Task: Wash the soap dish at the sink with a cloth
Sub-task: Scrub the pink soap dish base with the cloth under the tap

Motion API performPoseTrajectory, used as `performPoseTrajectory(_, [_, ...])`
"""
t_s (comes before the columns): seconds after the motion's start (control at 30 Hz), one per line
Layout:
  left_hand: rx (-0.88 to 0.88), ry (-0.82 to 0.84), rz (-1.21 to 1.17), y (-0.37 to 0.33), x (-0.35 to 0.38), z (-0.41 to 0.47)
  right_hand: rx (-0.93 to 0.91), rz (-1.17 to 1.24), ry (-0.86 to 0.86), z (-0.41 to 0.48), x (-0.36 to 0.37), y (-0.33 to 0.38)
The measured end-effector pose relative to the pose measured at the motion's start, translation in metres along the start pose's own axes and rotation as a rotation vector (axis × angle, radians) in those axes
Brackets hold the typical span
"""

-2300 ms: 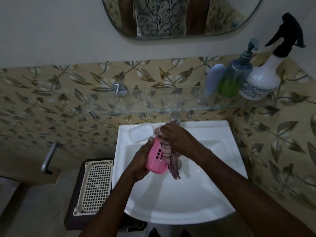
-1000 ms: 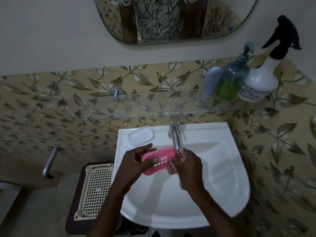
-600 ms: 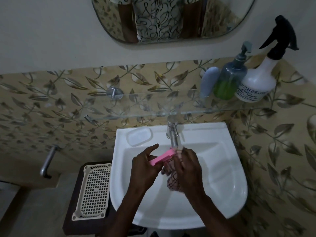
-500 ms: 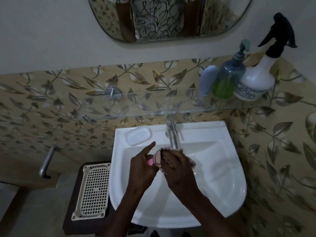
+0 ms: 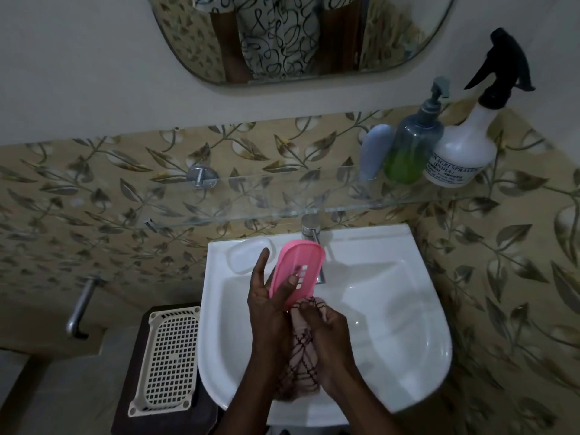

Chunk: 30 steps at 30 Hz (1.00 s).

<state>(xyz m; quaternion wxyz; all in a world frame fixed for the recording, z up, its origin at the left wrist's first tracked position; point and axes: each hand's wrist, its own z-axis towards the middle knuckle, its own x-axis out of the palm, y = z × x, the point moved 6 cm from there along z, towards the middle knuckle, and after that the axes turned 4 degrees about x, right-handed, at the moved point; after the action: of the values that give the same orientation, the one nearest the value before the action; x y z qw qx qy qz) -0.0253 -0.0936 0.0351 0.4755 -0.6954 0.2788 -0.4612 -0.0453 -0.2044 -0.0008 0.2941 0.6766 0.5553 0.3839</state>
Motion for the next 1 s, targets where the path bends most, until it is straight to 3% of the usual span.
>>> performPoseTrajectory(0.1, [-0.142, 0.031, -0.224, 0.009, 0.006, 0.002, -0.088, -0.092, -0.082, 0.005, -0.010, 0.016])
performPoseTrajectory(0.27, [-0.316, 0.083, -0.548, 0.011, 0.021, 0.003, -0.180, 0.021, 0.064, 0.013, -0.010, 0.036])
performPoseTrajectory(0.33, [-0.326, 0.045, -0.504, 0.013, 0.023, 0.003, -0.340, -0.149, -0.076, 0.011, -0.016, 0.048])
performPoseTrajectory(0.43, [-0.216, -0.035, -0.198, 0.022, 0.008, -0.010, -0.705, -0.553, -0.339, -0.008, -0.020, 0.069])
performPoseTrajectory(0.5, [-0.115, 0.047, -0.066, 0.021, 0.011, -0.019, -0.877, -0.868, -0.348, -0.020, -0.009, 0.065])
performPoseTrajectory(0.57, [-0.136, 0.054, -0.012, 0.025, 0.009, -0.018, -0.975, -1.119, -0.343, -0.031, 0.000, 0.050])
performPoseTrajectory(0.67, [-0.229, -0.062, -0.079, 0.026, 0.001, -0.010, -1.127, -1.222, -0.263, -0.042, 0.008, 0.035])
performPoseTrajectory(0.7, [-0.272, -0.083, -0.128, 0.027, -0.001, -0.009, -1.101, -1.124, -0.158, -0.039, 0.007, 0.034])
performPoseTrajectory(0.77, [-0.361, -0.104, -0.209, 0.032, -0.008, -0.007, -0.805, -0.859, 0.072, -0.029, -0.003, 0.039])
performPoseTrajectory(0.83, [-0.416, -0.066, -0.254, 0.031, -0.011, -0.004, -0.667, -0.747, 0.213, -0.020, -0.012, 0.036])
performPoseTrajectory(0.93, [-0.467, 0.027, -0.296, 0.033, -0.014, 0.006, -0.609, -0.592, 0.198, -0.004, -0.021, 0.055])
performPoseTrajectory(1.0, [-0.518, 0.057, -0.345, 0.036, -0.017, 0.013, -0.545, -0.464, 0.068, 0.008, -0.031, 0.069])
